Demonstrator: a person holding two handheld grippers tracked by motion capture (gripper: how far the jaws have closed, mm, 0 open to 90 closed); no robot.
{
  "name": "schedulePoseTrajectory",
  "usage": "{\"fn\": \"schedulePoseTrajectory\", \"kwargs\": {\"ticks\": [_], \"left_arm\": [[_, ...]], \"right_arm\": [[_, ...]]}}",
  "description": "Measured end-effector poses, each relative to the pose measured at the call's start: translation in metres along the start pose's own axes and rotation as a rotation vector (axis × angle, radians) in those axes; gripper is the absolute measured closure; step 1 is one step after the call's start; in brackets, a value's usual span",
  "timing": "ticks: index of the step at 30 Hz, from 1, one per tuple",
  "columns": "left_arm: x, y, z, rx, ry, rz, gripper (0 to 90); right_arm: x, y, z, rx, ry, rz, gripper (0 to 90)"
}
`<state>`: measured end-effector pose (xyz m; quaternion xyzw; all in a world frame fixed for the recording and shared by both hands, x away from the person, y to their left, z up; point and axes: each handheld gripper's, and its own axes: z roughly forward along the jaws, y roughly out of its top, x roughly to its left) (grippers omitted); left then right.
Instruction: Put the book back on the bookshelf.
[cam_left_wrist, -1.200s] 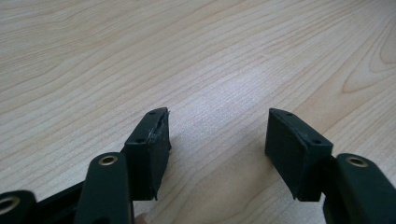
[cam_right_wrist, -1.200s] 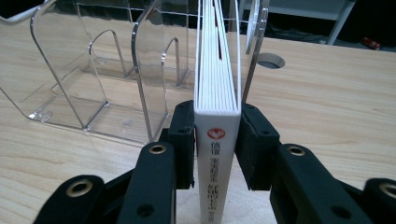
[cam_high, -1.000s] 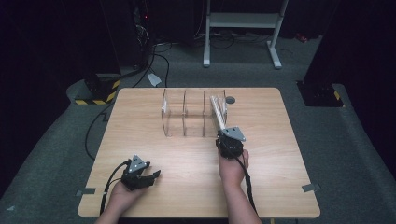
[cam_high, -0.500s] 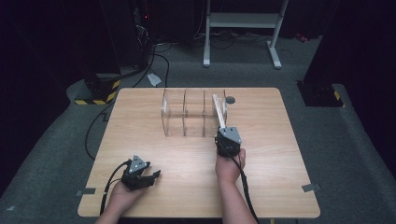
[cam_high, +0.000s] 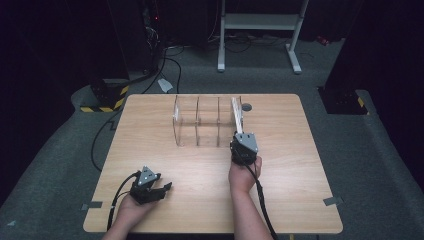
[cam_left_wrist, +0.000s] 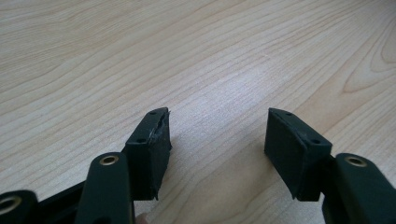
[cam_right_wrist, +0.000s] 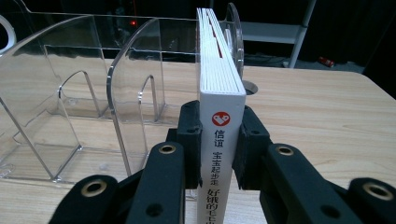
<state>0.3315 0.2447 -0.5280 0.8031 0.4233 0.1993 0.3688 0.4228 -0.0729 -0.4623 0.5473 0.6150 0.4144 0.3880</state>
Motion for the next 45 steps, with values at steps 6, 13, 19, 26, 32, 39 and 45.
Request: {"fn": "schedulePoseTrajectory", "kwargs": {"ticks": [6, 13, 19, 26, 32, 39, 45], "left_arm": [[0.000, 0.000, 0.000, 0.000, 0.000, 0.001, 40.9], [0.000, 0.000, -0.001, 0.001, -0.001, 0.005, 41.1], [-0.001, -0.001, -0.001, 0.002, -0.004, 0.002, 41.3], [-0.001, -0.001, -0.001, 0.000, -0.004, -0.001, 41.5], [-0.001, -0.001, -0.001, -0.001, -0.003, 0.004, 41.7], [-0.001, -0.001, -0.002, -0.001, -0.003, 0.004, 41.8], [-0.001, -0.001, -0.002, -0.001, -0.003, 0.004, 41.8]], "right_arm": [[0.003, -0.002, 0.001, 0.000, -0.019, 0.014, 75.5], [0.004, -0.002, 0.003, -0.011, -0.030, 0.026, 75.6], [0.005, -0.003, 0.003, -0.017, -0.043, 0.035, 75.5], [0.007, -0.007, 0.002, -0.019, -0.055, 0.028, 75.1], [0.009, -0.013, 0.001, -0.023, -0.056, 0.036, 74.7], [0.009, -0.017, 0.000, -0.018, -0.045, 0.043, 74.0], [0.008, -0.018, -0.001, -0.015, -0.035, 0.047, 73.3]]}}
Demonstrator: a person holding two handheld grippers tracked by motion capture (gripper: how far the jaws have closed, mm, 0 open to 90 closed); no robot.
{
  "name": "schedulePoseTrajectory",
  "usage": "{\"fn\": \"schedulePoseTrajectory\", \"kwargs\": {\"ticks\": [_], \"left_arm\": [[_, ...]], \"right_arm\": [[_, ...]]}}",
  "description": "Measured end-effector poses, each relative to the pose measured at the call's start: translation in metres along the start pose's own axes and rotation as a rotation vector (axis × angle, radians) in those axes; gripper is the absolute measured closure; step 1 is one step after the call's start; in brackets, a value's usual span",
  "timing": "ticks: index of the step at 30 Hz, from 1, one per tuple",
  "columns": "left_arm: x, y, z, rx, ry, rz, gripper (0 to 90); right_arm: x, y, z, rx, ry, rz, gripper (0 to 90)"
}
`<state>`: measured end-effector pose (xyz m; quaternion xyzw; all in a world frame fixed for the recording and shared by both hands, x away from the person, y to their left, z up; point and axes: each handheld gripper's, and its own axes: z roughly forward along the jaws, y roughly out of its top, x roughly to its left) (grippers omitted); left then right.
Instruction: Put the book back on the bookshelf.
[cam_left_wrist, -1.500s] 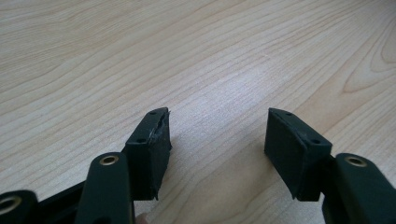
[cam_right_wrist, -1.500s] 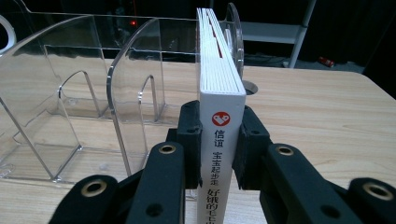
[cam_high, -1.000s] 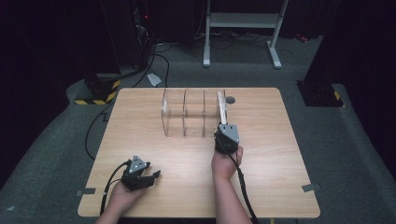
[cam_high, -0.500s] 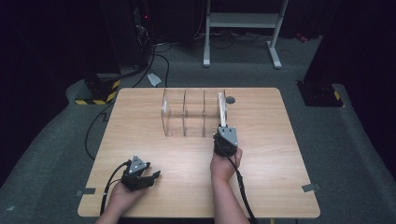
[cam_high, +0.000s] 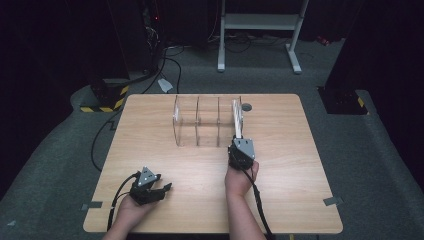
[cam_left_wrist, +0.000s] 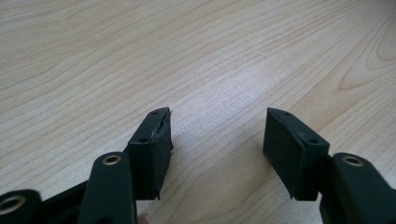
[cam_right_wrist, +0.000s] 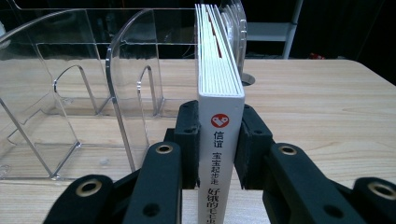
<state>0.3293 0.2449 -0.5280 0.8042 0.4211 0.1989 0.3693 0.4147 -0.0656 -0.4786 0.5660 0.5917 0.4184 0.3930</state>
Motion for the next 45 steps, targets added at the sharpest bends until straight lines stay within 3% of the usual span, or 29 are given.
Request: {"fn": "schedulePoseTrajectory", "kwargs": {"ticks": [11, 17, 23, 45], "left_arm": [[0.000, 0.000, 0.000, 0.000, 0.000, 0.000, 41.9], [0.000, 0.000, 0.000, 0.000, 0.000, 0.000, 41.9], [0.000, 0.000, 0.000, -0.001, -0.001, -0.004, 41.9], [0.000, 0.000, 0.000, -0.001, -0.001, -0.005, 41.9]], "right_arm": [[-0.003, 0.001, -0.001, 0.001, 0.035, 0.019, 65.5], [-0.006, 0.001, 0.001, 0.038, 0.088, 0.023, 54.1], [-0.009, 0.001, -0.002, 0.048, 0.124, 0.019, 49.4], [-0.029, -0.009, -0.018, 0.070, 0.201, -0.002, 47.8]]}}
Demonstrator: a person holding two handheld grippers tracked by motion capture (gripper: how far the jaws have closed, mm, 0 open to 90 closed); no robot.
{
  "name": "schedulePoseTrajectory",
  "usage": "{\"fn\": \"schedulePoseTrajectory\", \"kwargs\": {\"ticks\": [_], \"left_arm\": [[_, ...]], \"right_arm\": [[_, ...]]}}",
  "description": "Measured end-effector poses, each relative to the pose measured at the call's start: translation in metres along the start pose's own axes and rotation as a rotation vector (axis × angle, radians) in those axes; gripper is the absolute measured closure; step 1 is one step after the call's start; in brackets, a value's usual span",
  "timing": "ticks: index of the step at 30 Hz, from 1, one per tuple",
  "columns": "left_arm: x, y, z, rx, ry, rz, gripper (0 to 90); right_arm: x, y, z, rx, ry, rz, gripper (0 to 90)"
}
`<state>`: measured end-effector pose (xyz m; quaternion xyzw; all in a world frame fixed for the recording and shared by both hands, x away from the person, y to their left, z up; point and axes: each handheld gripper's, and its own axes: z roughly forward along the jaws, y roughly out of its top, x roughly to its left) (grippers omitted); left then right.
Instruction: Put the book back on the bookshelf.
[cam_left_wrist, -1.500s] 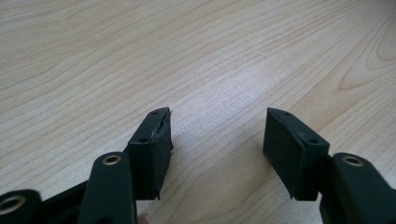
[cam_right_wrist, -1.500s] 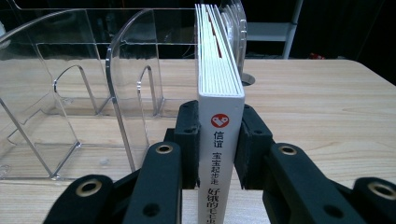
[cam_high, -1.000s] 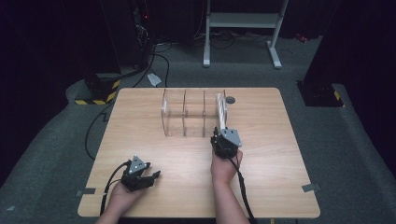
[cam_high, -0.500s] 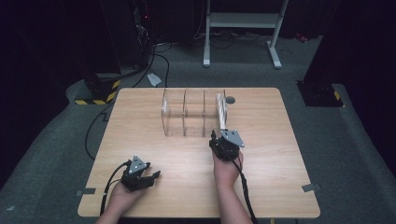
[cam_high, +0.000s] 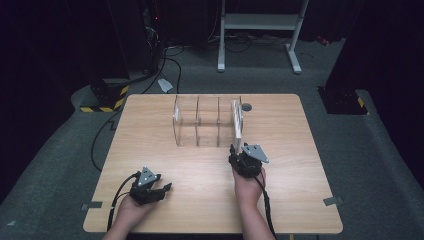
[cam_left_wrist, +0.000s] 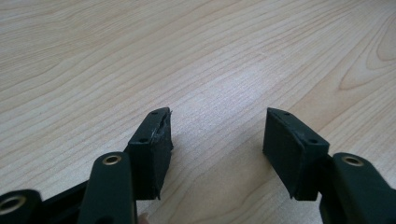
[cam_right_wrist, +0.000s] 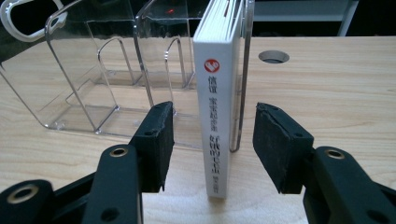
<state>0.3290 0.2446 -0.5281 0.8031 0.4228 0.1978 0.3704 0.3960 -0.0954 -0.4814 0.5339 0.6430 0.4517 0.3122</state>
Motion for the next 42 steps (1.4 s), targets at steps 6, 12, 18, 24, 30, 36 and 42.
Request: {"fn": "schedulePoseTrajectory", "kwargs": {"ticks": [6, 12, 18, 24, 30, 36, 42], "left_arm": [[0.000, 0.000, 0.000, 0.000, 0.000, 0.000, 41.9], [0.000, 0.000, 0.000, 0.000, 0.000, 0.000, 41.5], [0.000, 0.000, 0.000, 0.000, 0.000, 0.001, 41.5], [0.000, 0.000, 0.000, 0.000, 0.000, 0.000, 41.5], [0.000, 0.000, 0.000, 0.000, 0.000, 0.001, 41.4], [0.000, 0.000, 0.000, 0.000, 0.000, 0.001, 41.5], [0.000, 0.000, 0.000, 0.001, 0.000, 0.001, 41.4]], "right_arm": [[-0.002, -0.009, -0.004, 0.014, 0.017, -0.003, 45.5], [-0.004, -0.019, -0.005, 0.027, 0.036, -0.021, 49.0], [-0.005, -0.020, 0.000, 0.029, 0.041, -0.023, 68.0], [-0.004, -0.016, 0.006, 0.023, 0.014, -0.012, 74.2], [-0.002, -0.013, 0.006, 0.008, 0.006, -0.002, 76.2], [0.000, -0.011, 0.008, 0.000, 0.007, 0.014, 75.8], [-0.001, -0.009, 0.009, -0.002, 0.003, 0.016, 73.6]]}}
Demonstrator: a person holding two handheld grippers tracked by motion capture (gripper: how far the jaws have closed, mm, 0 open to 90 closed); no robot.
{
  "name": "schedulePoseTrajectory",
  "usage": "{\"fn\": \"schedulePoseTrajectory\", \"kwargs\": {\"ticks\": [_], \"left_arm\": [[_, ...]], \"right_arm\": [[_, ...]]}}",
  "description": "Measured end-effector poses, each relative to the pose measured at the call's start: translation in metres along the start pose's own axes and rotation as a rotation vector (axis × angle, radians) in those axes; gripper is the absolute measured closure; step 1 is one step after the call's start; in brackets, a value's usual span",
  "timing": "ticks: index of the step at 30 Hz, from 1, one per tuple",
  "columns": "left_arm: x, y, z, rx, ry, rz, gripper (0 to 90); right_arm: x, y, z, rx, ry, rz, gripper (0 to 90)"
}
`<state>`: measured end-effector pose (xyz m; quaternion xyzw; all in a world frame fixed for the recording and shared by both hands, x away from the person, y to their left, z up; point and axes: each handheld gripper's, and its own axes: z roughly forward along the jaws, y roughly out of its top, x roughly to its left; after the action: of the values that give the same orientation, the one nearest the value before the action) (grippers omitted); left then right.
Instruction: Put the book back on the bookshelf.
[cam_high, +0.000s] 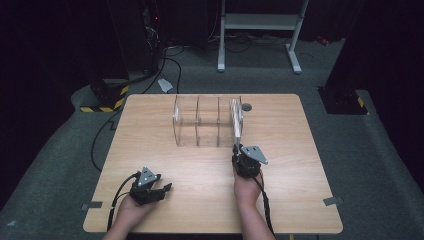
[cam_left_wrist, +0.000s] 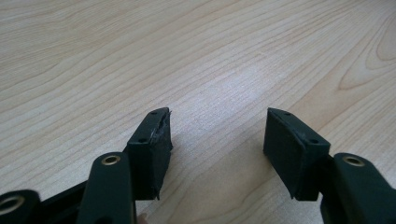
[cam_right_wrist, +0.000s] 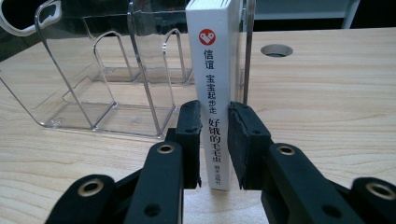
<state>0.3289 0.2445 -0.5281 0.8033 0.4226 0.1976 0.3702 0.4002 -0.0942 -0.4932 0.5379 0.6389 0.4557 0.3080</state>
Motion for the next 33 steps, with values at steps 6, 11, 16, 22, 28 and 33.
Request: {"fn": "schedulePoseTrajectory", "kwargs": {"ticks": [6, 11, 16, 22, 28, 33], "left_arm": [[0.000, 0.000, 0.000, -0.001, 0.000, 0.000, 41.4], [0.000, 0.000, 0.000, -0.001, -0.001, 0.001, 41.1], [0.000, 0.000, 0.000, 0.000, -0.001, 0.001, 40.5], [-0.001, 0.000, 0.000, 0.003, -0.001, -0.003, 39.0], [0.000, 0.000, 0.000, 0.004, 0.004, -0.001, 37.5], [0.001, 0.000, 0.000, 0.005, 0.007, 0.002, 37.1]], "right_arm": [[0.002, -0.002, -0.005, 0.008, 0.033, -0.018, 59.2], [0.002, -0.006, -0.013, 0.036, 0.077, -0.062, 47.8], [-0.005, -0.015, -0.020, 0.088, 0.117, -0.107, 41.1], [-0.027, -0.025, -0.031, 0.166, 0.141, -0.136, 35.7], [-0.057, -0.032, -0.045, 0.218, 0.105, -0.138, 33.7], [-0.085, -0.038, -0.051, 0.251, 0.038, -0.168, 31.6]]}}
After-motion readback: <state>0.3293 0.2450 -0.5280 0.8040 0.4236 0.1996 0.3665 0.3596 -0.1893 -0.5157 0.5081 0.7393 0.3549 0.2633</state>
